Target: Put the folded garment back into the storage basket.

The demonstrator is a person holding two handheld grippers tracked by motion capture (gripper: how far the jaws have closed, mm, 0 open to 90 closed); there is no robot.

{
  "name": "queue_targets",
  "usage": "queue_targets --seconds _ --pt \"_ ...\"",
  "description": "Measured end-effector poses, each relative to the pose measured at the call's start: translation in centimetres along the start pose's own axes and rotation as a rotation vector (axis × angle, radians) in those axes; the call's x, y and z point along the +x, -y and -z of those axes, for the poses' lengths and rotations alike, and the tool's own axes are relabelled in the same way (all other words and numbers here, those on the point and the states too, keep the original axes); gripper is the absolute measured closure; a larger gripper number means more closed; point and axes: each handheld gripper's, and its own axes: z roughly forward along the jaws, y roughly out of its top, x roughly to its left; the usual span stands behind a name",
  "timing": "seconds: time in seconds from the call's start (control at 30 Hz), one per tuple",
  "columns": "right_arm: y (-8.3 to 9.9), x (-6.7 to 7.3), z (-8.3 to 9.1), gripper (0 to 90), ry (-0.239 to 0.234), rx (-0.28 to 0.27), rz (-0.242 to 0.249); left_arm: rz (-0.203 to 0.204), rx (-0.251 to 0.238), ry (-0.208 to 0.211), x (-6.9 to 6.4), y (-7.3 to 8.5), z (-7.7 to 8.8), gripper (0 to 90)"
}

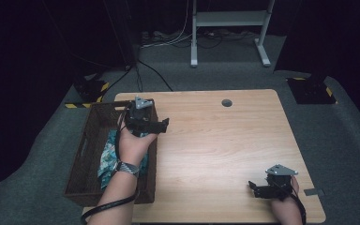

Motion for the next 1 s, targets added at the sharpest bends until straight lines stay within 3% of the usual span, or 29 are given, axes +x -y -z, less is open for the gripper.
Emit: queue_targets --seconds 0.2,0.3,0.43,0.53,0.73,0.83,1.0 --pt "0.0 0.0 0.0 0.4 0.0 -0.001 -0.001 0.01 0.001 0.031 -2.8 -0.1 -0.1 0.0" --pt "0.0 -0.1 0.1 0.6 -0.005 -0.003 -0.004 0.04 0.002 0.072 -4.4 0.0 -0.3 0.1" --pt "0.1 -0.1 0.1 0.4 -0.003 -0.001 -0.003 0.027 -0.005 0.091 -6.7 0.1 -0.7 0.1" --pt "0.1 -0.1 0.1 0.4 -0.002 -0.001 -0.002 -0.012 0.002 0.062 -8.3 0.2 -1.1 0.0" --pt "0.1 -0.1 0.1 0.3 -0.001 0.0 -0.002 -0.017 -0.006 0.106 -10.8 0.5 -1.9 0.0" --pt "0.0 -0.2 0.0 0.2 0.001 -0.001 0.0 -0.03 0.0 0.105 -11.7 0.9 -2.3 0.1" --pt "0.0 -0.2 0.0 0.2 0.003 -0.002 0.0 -0.028 0.0 0.154 -13.3 1.8 -3.2 0.1"
